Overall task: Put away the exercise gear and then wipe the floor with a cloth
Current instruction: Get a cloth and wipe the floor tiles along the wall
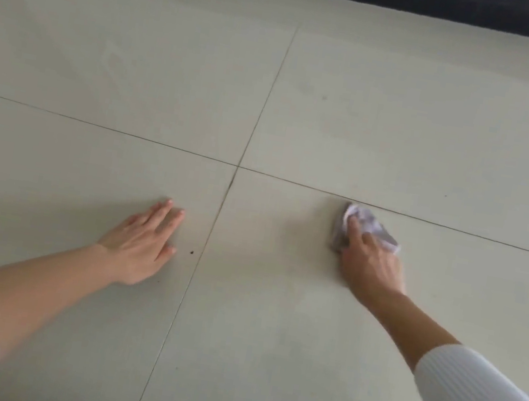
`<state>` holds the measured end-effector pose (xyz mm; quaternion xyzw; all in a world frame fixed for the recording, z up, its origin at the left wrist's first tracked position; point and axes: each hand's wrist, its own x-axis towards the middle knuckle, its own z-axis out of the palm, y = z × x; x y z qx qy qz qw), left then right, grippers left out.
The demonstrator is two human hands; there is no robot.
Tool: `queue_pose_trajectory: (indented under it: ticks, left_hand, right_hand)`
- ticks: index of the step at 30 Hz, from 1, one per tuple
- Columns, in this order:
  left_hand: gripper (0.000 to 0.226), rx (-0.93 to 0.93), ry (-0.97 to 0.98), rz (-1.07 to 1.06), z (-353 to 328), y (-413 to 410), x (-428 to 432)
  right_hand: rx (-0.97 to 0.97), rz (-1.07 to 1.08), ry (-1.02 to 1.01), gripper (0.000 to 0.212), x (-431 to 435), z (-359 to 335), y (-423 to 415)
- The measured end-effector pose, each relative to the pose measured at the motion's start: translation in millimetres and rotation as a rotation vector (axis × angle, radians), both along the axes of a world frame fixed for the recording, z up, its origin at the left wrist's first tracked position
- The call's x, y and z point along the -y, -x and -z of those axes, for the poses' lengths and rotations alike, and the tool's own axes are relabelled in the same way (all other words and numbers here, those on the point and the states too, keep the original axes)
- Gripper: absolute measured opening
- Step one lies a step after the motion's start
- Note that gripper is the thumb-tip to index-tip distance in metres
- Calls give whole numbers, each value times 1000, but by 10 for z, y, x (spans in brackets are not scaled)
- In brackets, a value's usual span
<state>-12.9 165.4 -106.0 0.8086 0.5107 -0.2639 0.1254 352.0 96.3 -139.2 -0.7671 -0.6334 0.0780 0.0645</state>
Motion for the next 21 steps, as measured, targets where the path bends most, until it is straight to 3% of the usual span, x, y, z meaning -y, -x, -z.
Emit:
queue_pose_trajectory:
  ticks: [3,6,8,12,14,16,18,21]
  left_hand:
    - [66,6,-29,-37,53,329,-145]
    - [74,86,-64,3,181,499,-215]
    - [74,149,-78,22,269,597,-229]
    - [80,241,-146,-20,356,838,-329]
    - [84,279,-169,-57,394,968,-472]
    - [86,315,-180,-105,460,1088,-666]
    - [87,352,-228,-149,526,1180,-891]
    - [83,394,-304,-166,556,1324,-1263]
  right_hand:
    - [-97,514,105,51,-248,-94,-169]
    - [-31,500,154,53,-440,-54,306]
    - [12,234,75,56,-468,-20,859]
    - [54,-531,66,78,-113,10,1991]
    - [59,-924,122,72,38,-14,2348]
    - [16,-1137,103,62,-31,-17,2399]
    - [69,-1010,56,61,-251,-11,2281]
    - [86,-365,66,63,-686,-89,1978]
